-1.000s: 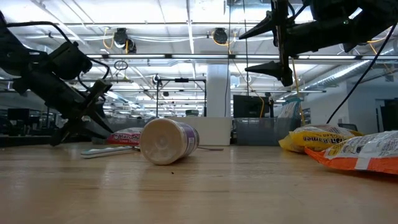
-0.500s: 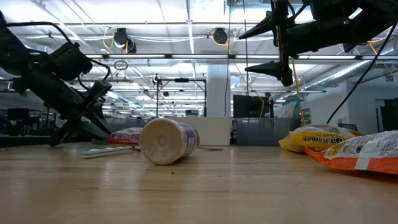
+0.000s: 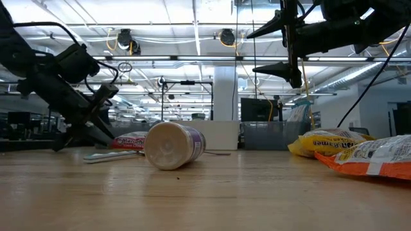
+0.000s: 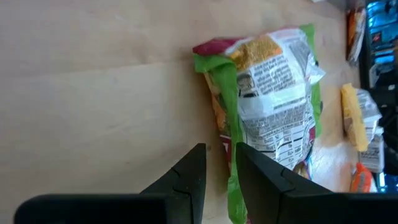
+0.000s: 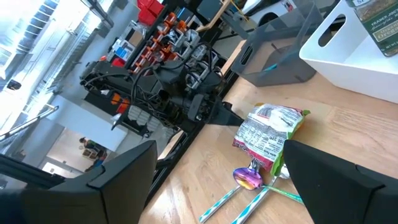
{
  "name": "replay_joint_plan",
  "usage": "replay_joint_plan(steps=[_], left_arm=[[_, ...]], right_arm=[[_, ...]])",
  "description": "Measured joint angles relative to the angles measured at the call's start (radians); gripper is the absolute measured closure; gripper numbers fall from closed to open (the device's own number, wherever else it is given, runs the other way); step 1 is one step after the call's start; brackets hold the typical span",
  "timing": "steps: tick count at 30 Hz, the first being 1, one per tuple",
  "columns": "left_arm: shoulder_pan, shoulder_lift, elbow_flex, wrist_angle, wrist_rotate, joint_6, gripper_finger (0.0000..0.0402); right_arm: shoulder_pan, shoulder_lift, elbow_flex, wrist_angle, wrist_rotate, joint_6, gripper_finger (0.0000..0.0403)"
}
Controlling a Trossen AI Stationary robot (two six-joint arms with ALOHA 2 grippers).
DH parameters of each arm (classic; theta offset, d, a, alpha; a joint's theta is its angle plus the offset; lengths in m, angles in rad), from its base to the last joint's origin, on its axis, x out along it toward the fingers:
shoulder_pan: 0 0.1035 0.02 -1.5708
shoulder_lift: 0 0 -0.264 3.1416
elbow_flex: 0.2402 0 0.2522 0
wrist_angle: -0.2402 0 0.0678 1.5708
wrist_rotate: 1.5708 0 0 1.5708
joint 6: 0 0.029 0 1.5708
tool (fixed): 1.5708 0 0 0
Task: Pick & Place Food Item
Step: Put the green noodle pack into the right black bin
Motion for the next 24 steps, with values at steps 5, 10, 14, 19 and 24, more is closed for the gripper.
replay_joint_plan(steps=[5,10,14,19,24], left_arm=[[-0.014,0.060,0.028,0.027,-0.014,-0.002,0.0309],[-0.014,0.111,0.062,0.025,0.002,0.015,0.0309],[-0.014,0.144,0.085,0.024,0.004,0.033,0.0309],[-0.014,0.176,0.106,0.008,0.004,0.043,0.0309],[-0.014,0.184,0.120,0.008,-0.006,0.045,0.0309]], right_arm=[[0.000,0.000,0.000,0.000,0.000,0.000,0.0062],[0.000,0.000,0.000,0.000,0.000,0.011,0.0062],[0.000,0.000,0.000,0.000,0.000,0.011,0.0062],[0.000,0.000,0.000,0.000,0.000,0.011,0.0062],[0.000,0.000,0.000,0.000,0.000,0.011,0.0062]])
